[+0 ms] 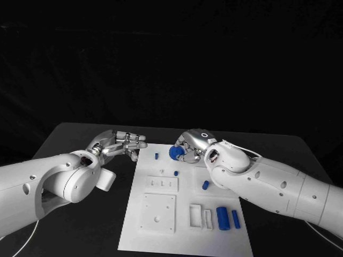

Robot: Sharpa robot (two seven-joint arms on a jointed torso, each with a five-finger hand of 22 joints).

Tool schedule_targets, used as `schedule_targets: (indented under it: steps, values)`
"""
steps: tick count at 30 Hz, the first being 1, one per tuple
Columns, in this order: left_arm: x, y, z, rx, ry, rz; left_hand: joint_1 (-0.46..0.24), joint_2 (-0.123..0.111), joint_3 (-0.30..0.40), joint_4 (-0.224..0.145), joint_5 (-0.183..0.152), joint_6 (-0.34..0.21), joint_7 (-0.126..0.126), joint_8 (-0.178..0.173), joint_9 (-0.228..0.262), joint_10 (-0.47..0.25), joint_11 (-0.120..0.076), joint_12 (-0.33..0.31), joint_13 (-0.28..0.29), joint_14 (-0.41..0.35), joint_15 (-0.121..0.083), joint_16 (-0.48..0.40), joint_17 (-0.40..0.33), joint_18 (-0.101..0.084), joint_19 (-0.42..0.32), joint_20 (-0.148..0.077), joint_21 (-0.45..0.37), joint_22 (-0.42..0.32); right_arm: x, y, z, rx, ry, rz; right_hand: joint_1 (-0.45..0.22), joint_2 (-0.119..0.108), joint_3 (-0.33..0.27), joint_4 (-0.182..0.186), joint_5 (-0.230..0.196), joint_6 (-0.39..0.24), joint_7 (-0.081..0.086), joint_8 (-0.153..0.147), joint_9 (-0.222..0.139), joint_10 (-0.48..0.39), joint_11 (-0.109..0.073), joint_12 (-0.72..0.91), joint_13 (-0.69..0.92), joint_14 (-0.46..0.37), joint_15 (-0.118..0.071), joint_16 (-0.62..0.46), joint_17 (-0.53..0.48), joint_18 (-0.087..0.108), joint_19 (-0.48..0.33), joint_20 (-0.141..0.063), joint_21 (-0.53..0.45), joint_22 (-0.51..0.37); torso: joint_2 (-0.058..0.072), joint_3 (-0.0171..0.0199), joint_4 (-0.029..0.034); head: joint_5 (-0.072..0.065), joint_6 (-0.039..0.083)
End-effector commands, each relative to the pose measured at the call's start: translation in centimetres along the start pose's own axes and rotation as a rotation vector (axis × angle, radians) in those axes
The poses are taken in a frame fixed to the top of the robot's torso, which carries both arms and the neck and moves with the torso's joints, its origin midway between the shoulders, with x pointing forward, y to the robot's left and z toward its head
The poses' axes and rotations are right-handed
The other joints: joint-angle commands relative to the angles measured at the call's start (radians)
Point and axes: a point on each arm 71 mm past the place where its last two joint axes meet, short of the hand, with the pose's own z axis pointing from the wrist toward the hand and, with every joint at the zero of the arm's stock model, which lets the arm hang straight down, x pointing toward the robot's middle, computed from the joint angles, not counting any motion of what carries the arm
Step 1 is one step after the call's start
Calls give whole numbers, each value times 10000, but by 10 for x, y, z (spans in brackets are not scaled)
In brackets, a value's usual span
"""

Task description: Assemble the parts on the task board

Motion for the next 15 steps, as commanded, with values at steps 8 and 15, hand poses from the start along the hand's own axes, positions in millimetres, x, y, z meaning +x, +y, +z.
schedule_targets:
  steps: [8,15]
  values:
    - [3,-2,2,117,141,10,59,-20,24,-58,41,-66,15,-4,4,-61,32,-29,13,-66,-23,-24,-16,90,-55,22,22,-9,18,6,7,-39,387,-303,82,2,12,106,-24,108,-38,70,37,45,-13,36,28,4,-79,43,7,-71,272,-74,30,1131,2,21,5,-14,-40]
    - [5,-2,3,122,175,10,59,-20,24,-58,41,-66,15,-4,4,-61,32,-29,13,-66,-23,-24,-16,90,-55,22,22,-9,24,7,11,15,430,-516,92,9,31,111,-31,103,-37,71,37,41,-13,23,25,5,-80,46,11,-66,272,-75,13,1127,-3,21,-2,18,-38]
